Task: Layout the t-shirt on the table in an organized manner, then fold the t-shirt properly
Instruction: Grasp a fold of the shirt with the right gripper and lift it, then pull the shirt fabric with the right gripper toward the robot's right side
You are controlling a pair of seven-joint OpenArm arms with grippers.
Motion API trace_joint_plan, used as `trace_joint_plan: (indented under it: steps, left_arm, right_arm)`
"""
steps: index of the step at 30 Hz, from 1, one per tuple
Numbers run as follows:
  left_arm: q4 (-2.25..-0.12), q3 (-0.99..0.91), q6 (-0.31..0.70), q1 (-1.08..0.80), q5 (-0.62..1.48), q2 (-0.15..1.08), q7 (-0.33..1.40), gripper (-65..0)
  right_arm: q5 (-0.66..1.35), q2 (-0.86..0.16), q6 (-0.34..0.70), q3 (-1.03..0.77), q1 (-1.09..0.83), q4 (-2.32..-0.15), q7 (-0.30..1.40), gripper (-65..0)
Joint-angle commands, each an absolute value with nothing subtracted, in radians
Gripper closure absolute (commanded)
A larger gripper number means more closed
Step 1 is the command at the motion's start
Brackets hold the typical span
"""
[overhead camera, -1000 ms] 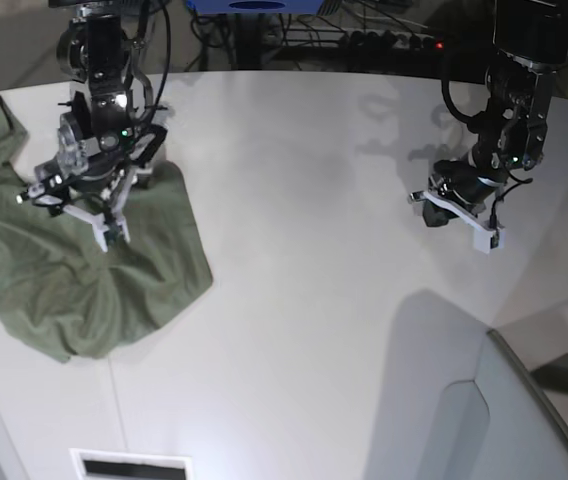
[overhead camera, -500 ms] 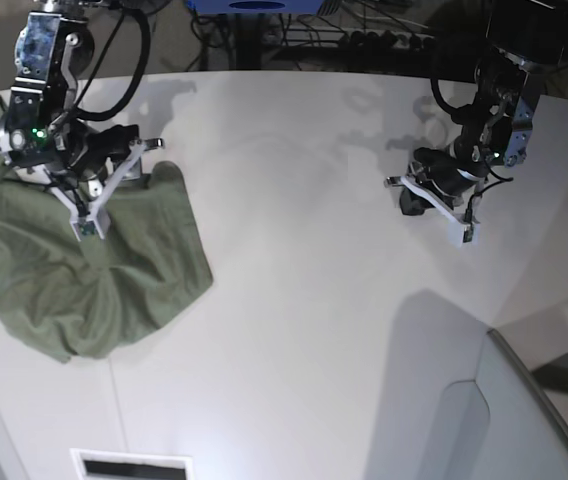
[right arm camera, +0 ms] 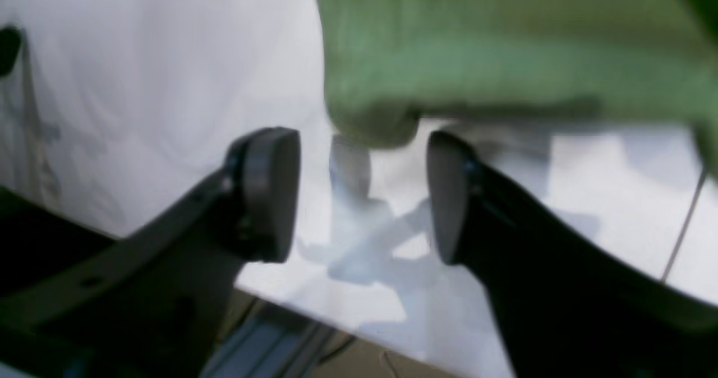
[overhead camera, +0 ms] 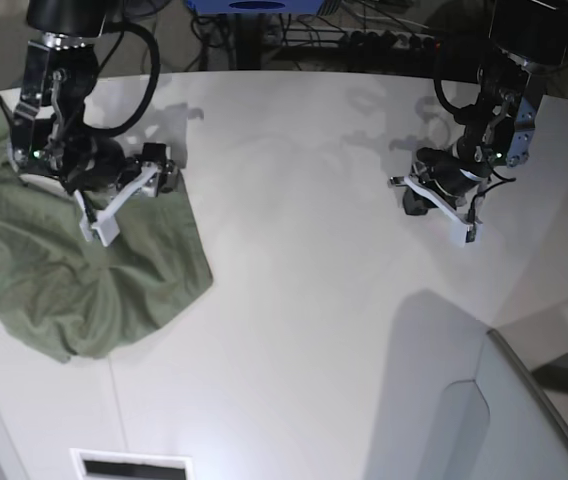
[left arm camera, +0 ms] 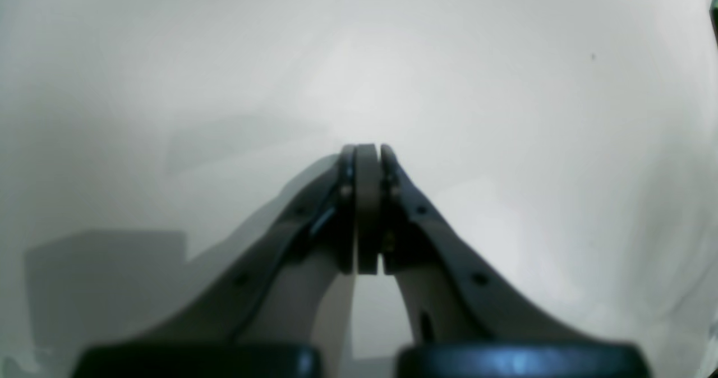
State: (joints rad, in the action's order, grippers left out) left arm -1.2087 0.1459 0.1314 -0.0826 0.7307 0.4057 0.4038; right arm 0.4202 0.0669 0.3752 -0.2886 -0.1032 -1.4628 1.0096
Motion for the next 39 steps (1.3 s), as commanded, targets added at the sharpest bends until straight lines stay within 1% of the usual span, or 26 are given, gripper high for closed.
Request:
trace_joint_plan:
  steps: [1, 4, 5, 6, 8, 10, 11, 12, 14, 15, 17, 20, 22, 24, 26, 29, 31, 32, 33, 35, 36, 37, 38, 39]
  left_arm:
    - [-1.221, 0.140, 0.136, -0.068, 0.736, 0.421, 0.386, 0.0]
    - [-1.219, 0.142, 0.136, -0.058, 0.736, 0.421, 0.386, 0.0]
    - [-1.219, 0.142, 0.136, -0.056, 0.736, 0.421, 0.386, 0.0]
    - [-1.219, 0.142, 0.136, -0.056, 0.736, 0.421, 0.386, 0.0]
    - [-1.219, 0.142, 0.136, -0.054, 0.736, 0.421, 0.386, 0.0]
    - [-1.219, 0.142, 0.136, -0.054, 0.736, 0.421, 0.386, 0.0]
    - [-1.219, 0.145, 0.136, -0.054, 0.736, 0.421, 0.386, 0.0]
    - [-1.219, 0.151, 0.136, -0.053, 0.736, 0.421, 0.386, 0.0]
    - [-1.221, 0.151, 0.136, -0.051, 0.736, 0.418, 0.386, 0.0]
    - [-1.222, 0.151, 0.136, -0.051, 0.736, 0.415, 0.386, 0.0]
    - [-1.228, 0.151, 0.136, -0.050, 0.736, 0.412, 0.386, 0.0]
    - [-1.230, 0.151, 0.136, -0.048, 0.736, 0.412, 0.386, 0.0]
    - [-1.230, 0.153, 0.136, -0.039, 0.736, 0.412, 0.387, 0.0]
    - [-1.221, 0.153, 0.136, -0.036, 0.736, 0.414, 0.387, 0.0]
    - [-1.222, 0.153, 0.136, -0.036, 0.736, 0.417, 0.387, 0.0]
    - [-1.222, 0.153, 0.136, -0.035, 0.736, 0.420, 0.387, 0.0]
    - [-1.221, 0.153, 0.136, -0.033, 0.736, 0.420, 0.387, 0.0]
    - [-1.221, 0.153, 0.136, -0.033, 0.736, 0.420, 0.387, 0.0]
    - [-1.221, 0.153, 0.136, -0.031, 0.736, 0.418, 0.387, 0.0]
    - [-1.221, 0.153, 0.136, -0.030, 0.736, 0.417, 0.387, 0.0]
    - [-1.221, 0.153, 0.136, -0.030, 0.736, 0.415, 0.387, 0.0]
    - [-1.221, 0.153, 0.136, -0.030, 0.736, 0.415, 0.387, 0.0]
    - [-1.221, 0.153, 0.136, -0.030, 0.736, 0.414, 0.387, 0.0]
    - [-1.221, 0.153, 0.136, -0.028, 0.736, 0.414, 0.387, 0.0]
  right_arm:
    - [0.435, 0.065, 0.380, -0.291, -0.077, -1.449, 1.000, -37.4]
    - [0.440, 0.050, 0.381, -0.288, -0.036, -1.371, 0.986, -36.6]
    - [0.441, 0.048, 0.381, -0.288, -0.030, -1.354, 0.972, -35.9]
    - [0.441, 0.047, 0.381, -0.288, -0.025, -1.337, 0.960, -33.8]
    - [0.443, 0.047, 0.383, -0.288, -0.025, -1.331, 0.960, -23.3]
    - [0.446, 0.048, 0.383, -0.286, -0.024, -1.346, 0.992, -7.2]
    - [0.453, 0.053, 0.383, -0.286, -0.018, -1.359, 1.017, -0.6]
    - [0.472, 0.054, 0.383, -0.286, -0.012, -1.371, 1.044, 0.0]
    - [0.524, 0.056, 0.375, -0.286, 0.004, -1.392, 1.098, -2.1]
    - [0.556, 0.062, 0.372, -0.286, 0.018, -1.395, 1.122, -0.8]
    - [0.595, 0.071, 0.360, -0.291, 0.061, -1.394, 1.162, -0.3]
    - [0.628, 0.099, 0.263, -0.294, 0.131, -1.376, 1.190, -0.5]
    - [0.684, 0.110, 0.202, -0.294, 0.183, -1.320, 1.184, -0.5]
    - [0.774, 0.111, 0.153, -0.294, 0.246, -1.213, 1.181, -0.5]
    - [0.863, 0.111, 0.116, -0.294, 0.295, -1.092, 1.142, -0.5]
    - [0.954, 0.107, 0.048, -0.286, 0.352, -0.928, 1.040, -0.8]
    - [0.958, 0.108, 0.035, -0.286, 0.387, -0.843, 0.987, -1.1]
    - [0.958, 0.110, 0.035, -0.286, 0.400, -0.816, 0.980, -3.0]
    - [0.958, 0.111, 0.035, -0.286, 0.412, -0.796, 0.980, -6.9]
    - [0.958, 0.111, 0.036, -0.283, 0.429, -0.786, 0.984, -21.8]
    - [0.960, 0.111, 0.036, -0.266, 0.430, -0.792, 0.986, -30.0]
    - [0.960, 0.110, 0.036, -0.243, 0.437, -0.812, 0.990, -36.9]
    - [0.960, 0.107, 0.038, -0.216, 0.440, -0.842, 0.997, -40.4]
    - [0.960, 0.104, 0.042, -0.185, 0.440, -0.881, 1.000, -39.8]
